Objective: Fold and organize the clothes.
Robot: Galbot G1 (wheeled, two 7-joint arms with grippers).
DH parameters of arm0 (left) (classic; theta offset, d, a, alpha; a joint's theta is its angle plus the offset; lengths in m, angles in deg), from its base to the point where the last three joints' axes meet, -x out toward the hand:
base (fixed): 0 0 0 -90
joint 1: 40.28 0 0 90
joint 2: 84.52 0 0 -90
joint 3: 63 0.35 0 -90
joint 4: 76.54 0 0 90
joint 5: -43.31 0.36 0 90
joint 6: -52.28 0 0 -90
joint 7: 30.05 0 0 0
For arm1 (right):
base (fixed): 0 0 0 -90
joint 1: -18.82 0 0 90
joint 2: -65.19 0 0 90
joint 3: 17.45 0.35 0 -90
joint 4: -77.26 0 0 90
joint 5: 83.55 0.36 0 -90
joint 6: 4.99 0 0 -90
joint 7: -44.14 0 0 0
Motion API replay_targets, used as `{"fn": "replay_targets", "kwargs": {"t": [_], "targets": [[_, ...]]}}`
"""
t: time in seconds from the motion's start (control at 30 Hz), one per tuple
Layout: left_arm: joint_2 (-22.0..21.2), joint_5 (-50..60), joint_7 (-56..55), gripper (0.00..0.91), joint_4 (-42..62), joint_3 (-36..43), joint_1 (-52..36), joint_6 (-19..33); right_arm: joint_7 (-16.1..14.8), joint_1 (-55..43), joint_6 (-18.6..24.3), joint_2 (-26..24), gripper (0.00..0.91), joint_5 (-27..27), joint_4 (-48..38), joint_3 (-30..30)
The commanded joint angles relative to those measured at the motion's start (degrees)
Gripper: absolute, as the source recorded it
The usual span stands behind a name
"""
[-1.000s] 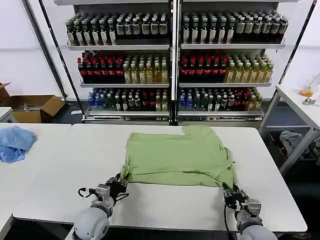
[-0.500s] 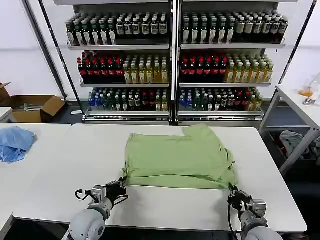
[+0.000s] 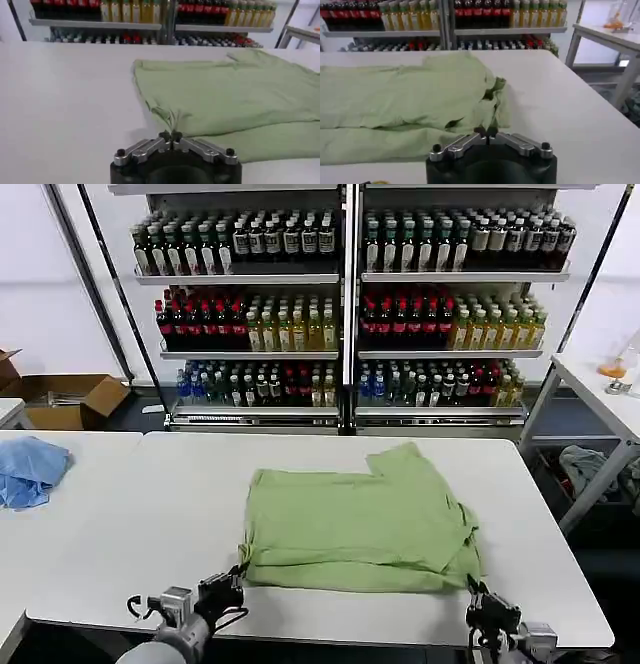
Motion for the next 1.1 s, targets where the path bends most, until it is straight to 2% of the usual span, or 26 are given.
{"fn": "replay_targets", "kwargs": {"t": [0.03,0.07,0.1,0.13,0.17,0.27,0.5,0.63,0.77,0.8,0.87,1.0,1.1], "targets": [[3.1,-0.9,-0.2,0.121,-8.6,-3.6,9.5,-1.2,-0.7,10.6,-1.0,0.3,0.464,-2.8,6.8,2.5],[3.3,-0.9,-0.3,0.584,-9.2,-4.0,10.1,-1.2,-1.0,10.5,-1.5,0.3,0.907,-4.0,6.9,2.6],[3.3,-0.8,-0.6,0.867,-9.5,-4.2,10.7,-1.3,-1.1,10.2,-1.5,0.2,0.907,-5.5,6.5,2.7],[3.3,-0.7,-0.7,0.907,-10.0,-4.3,11.0,-1.3,-1.5,9.5,-1.4,0.0,0.907,-6.8,6.1,2.8],[3.3,-0.1,-0.8,0.907,-10.6,-4.3,11.7,-1.3,-1.8,7.9,-1.4,-0.6,0.907,-8.2,5.2,3.0],[3.3,0.5,-1.1,0.907,-11.2,-4.6,11.4,-1.3,-2.2,4.9,-1.3,-2.1,0.907,-7.4,5.2,4.1],[4.2,-2.5,-1.5,0.907,-8.5,-5.2,3.9,-1.0,-0.8,-5.0,0.5,-5.2,0.907,3.0,4.1,5.9],[3.5,-2.8,-2.8,0.907,-1.2,-1.6,-5.9,-0.4,0.9,-16.5,-0.5,-7.8,0.907,6.1,-1.9,1.0],[2.1,-1.7,-3.7,0.907,8.0,2.5,-17.8,-1.2,4.9,-31.2,-4.0,-8.5,0.907,10.2,-11.2,-6.4],[1.7,-0.4,-3.7,0.907,10.1,3.8,-20.2,-1.3,5.1,-34.1,-4.6,-8.8,0.907,10.5,-12.9,-7.9],[1.1,1.8,-3.4,0.907,13.2,6.4,-24.7,-1.3,6.3,-38.7,-5.2,-8.7,0.907,10.8,-17.8,-11.1],[-0.1,4.2,-3.1,0.907,21.2,11.8,-32.5,-1.3,8.4,-47.1,-7.8,-8.3,0.907,14.7,-24.8,-16.3],[-1.2,6.2,-3.3,0.907,27.2,15.0,-36.6,-1.2,9.0,-53.4,-7.8,-7.7,0.907,16.9,-29.9,-19.0]]}}
